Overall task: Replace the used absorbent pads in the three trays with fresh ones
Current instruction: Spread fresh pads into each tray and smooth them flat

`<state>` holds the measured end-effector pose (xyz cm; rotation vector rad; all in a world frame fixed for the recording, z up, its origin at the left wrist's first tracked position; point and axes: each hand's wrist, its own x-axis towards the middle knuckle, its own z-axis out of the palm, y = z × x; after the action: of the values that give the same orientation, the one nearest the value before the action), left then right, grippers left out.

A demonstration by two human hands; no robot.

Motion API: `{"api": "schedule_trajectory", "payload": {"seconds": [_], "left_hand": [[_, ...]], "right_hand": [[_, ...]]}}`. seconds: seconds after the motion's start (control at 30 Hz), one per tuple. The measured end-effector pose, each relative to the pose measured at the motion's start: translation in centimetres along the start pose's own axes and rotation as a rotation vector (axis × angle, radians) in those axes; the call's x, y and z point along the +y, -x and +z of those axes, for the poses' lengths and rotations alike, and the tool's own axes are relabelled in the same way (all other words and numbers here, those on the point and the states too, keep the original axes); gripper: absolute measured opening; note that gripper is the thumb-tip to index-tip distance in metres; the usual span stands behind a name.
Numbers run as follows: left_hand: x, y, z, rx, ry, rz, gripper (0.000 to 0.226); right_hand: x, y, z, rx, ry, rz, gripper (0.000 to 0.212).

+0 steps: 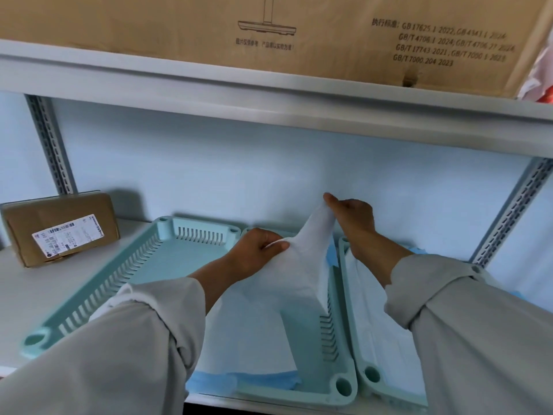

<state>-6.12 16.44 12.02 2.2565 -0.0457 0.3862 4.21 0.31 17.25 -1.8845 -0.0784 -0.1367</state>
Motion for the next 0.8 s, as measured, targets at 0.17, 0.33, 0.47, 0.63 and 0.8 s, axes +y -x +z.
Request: {"api": "schedule_trajectory", "payload": {"seconds": [0.17,0.33,0.47,0.63,0.8], "left_hand": [[0.0,0.6,-0.5,-0.029,0.239,-0.103,0.04],[0.2,0.0,-0.2,0.147,0.4,-0.204,0.035],[0.8,-0.8,-0.6,0.266,0.525,-0.205,0.041],[1.5,-1.7,-1.0,0.272,0.692,-0.223,0.029],[0.7,-2.2,-1.4,0.252,0.965,-0.248,0.023]], "right_hand": [[0.3,-0.9,-1.2,0.201,-0.209,-0.015,0.014],[0.7,-0.5,-0.5,0.01,-0.213,0.036,0.069],[3.6,0.4,0.2,-0.108,-0.079,0.16,0.091],[7.1,2.3,1.2,-0.313,-0.185,0.326,0.125],[9.4,2.0,0.7,-0.415,-0.294,0.429,0.122]]}}
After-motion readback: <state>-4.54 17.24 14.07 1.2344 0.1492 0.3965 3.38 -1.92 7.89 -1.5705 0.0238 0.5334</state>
